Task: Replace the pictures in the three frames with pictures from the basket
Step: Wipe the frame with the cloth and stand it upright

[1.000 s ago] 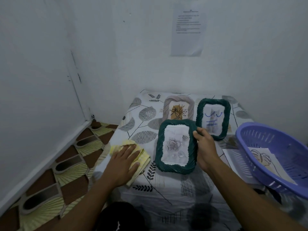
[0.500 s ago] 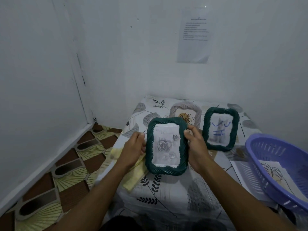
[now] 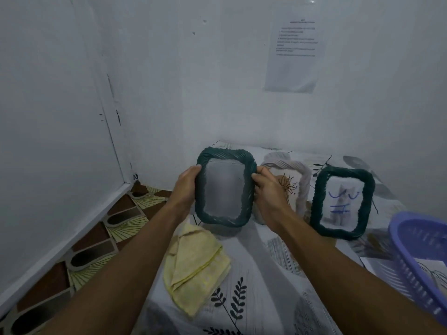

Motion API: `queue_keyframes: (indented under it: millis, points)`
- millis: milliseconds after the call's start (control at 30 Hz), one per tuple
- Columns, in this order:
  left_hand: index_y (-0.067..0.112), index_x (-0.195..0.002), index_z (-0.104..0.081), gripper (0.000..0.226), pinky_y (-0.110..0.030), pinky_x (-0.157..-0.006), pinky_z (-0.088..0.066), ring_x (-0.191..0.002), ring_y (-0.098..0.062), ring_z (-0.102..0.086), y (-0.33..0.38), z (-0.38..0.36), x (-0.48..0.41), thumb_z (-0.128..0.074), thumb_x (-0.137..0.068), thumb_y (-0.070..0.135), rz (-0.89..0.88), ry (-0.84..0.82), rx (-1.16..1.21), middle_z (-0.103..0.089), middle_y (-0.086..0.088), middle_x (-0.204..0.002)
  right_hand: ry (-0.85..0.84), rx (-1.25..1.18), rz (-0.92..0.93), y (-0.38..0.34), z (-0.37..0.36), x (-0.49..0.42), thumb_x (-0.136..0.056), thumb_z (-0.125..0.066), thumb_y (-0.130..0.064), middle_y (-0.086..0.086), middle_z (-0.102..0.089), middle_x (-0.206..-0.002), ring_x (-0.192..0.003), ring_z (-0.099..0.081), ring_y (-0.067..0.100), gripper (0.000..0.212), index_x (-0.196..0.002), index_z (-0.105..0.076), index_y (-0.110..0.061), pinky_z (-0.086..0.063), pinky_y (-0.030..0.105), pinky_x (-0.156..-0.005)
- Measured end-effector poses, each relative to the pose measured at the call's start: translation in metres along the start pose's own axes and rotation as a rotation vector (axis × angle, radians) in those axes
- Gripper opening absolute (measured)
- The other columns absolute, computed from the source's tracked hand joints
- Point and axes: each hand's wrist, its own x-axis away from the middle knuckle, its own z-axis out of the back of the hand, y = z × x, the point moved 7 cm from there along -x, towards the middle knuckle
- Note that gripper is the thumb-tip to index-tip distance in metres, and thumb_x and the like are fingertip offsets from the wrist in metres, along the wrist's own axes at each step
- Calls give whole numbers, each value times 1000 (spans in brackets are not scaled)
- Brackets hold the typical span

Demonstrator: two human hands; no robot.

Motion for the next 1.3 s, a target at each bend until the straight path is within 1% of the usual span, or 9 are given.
queue_keyframes:
  millis: [267, 433, 633, 767, 900, 1033, 1100, 1200, 1300]
  points:
    - [18, -93, -67, 33, -45, -96, -47, -96, -22, -65, -35, 15, -56, -39, -100, 33, 60, 33, -6, -71, -7, -99, 141, 41, -27, 34, -17, -52, -99, -39, -11, 7, -63, -84, -74, -57, 22, 20, -94, -57, -16, -44, 31, -65]
    - [18, -85, -66, 35, -45, -94, -48, -92, -24, -66, -45, 18, -72, -37, -101, 32, 57, 32, -11, -73, -6, -90, 165, 292, 47, 52, -22, -57, -98, -40, -22, 1, -66, -109, -99, -63, 21, 26, -120, -54, -23, -51, 50, -92]
    - [16, -94, -65, 33, -32, -74, -53, -85, -19, -67, -43, 7, -75, -38, -100, 34, 57, 0, -74, -72, -5, -89, 212, 374, 124, 49, -16, -40, -98, -43, -13, -3, -61, -124, -104, -60, 14, 38, -135, -47, -24, -50, 34, -88]
    - [13, -106, -64, 33, -25, -65, -50, -81, -16, -68, -38, -3, -72, -36, -101, 29, 21, -12, -78, -71, -5, -93, 250, 410, 187, 45, -8, -21, -98, -44, -11, -6, -42, -147, -129, -42, 8, 54, -149, -31, -24, -38, 30, -107]
    - [16, -93, -63, 33, -28, -67, -49, -80, -19, -66, -38, -3, -71, -36, -100, 32, 56, 24, -101, -70, -6, -88, 225, 481, 309, 39, 2, -4, -97, -44, -5, -7, -49, -139, -129, -43, 7, 46, -140, -44, -20, -36, 28, -108]
    - [10, -108, -58, 36, -28, -69, -46, -93, -22, -62, -42, -2, -69, -36, -100, 38, 106, 37, -128, -65, -9, -102, 179, 619, 371, 44, 28, 16, -94, -49, -2, -9, -56, -121, -114, -52, 4, 37, -126, -55, -20, -42, 24, -100]
    - [10, -113, -50, 38, -32, -75, -45, -100, -24, -57, -38, 3, -64, -39, -98, 43, -1, 131, -292, -59, -10, -109, 138, 739, 394, 50, 47, 28, -93, -52, -2, -8, -59, -116, -110, -54, 4, 33, -122, -58, -16, -44, 23, -96]
    - [14, -119, -46, 37, -43, -94, -38, -113, -24, -44, -5, -9, -36, -47, -92, 40, -447, 365, -783, -50, -7, -123, 63, 982, 418, 60, 78, 48, -90, -52, -5, -7, -58, -111, -104, -53, 4, 31, -117, -60, -18, -44, 19, -90]
    - [17, -126, -44, 46, -46, -105, -31, -125, -24, -36, 10, -67, -14, -46, -86, 40, -718, 201, -1041, -45, -5, -133, 7, 1209, 407, 67, 110, 65, -93, -51, -18, -6, -58, -115, -103, -51, 8, 28, -119, -59, -21, -43, 22, -88]
